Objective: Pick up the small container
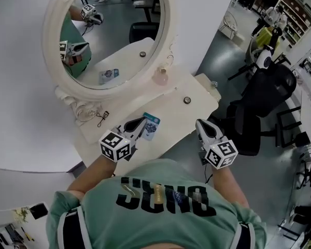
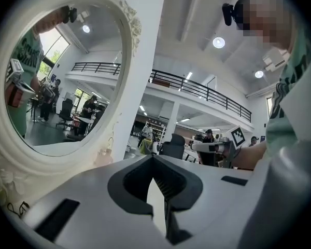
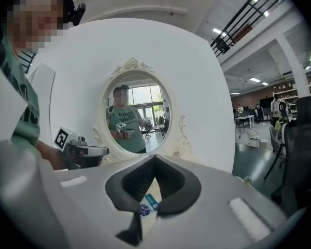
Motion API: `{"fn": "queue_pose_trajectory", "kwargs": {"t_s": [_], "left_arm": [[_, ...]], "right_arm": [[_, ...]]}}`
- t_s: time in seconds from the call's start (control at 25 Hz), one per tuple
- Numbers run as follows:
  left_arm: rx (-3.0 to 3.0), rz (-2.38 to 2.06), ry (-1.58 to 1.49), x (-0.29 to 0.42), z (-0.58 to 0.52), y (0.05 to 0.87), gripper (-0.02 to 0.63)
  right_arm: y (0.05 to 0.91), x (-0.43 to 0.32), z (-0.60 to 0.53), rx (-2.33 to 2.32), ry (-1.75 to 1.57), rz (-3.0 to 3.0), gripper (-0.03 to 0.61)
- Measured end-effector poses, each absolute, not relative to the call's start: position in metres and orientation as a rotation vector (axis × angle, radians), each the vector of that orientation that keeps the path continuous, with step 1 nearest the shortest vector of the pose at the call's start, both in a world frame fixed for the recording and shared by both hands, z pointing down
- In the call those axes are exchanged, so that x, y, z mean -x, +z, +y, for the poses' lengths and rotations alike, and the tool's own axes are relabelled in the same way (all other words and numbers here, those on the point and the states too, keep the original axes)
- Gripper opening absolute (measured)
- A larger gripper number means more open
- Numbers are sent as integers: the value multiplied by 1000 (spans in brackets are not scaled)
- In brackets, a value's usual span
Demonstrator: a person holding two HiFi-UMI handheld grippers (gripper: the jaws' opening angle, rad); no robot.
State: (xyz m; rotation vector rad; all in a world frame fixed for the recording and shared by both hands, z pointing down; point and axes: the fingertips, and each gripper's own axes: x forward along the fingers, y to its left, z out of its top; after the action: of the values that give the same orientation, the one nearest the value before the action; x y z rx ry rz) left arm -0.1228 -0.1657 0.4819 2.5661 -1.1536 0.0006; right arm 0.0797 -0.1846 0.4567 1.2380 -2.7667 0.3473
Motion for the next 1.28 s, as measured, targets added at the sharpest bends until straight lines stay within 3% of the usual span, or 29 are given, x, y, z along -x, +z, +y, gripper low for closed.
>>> {"fn": "queue_pose_trajectory", "kwargs": {"t_s": [0.76, 1.28], "left_arm": [[-2375, -1477, 38, 84, -282, 511, 0], [-2385, -1445, 40, 73, -304, 522, 0]], "right_arm": [[489, -129, -307, -935, 392, -2838, 9], [483, -83, -367, -890, 334, -2877, 11]]}}
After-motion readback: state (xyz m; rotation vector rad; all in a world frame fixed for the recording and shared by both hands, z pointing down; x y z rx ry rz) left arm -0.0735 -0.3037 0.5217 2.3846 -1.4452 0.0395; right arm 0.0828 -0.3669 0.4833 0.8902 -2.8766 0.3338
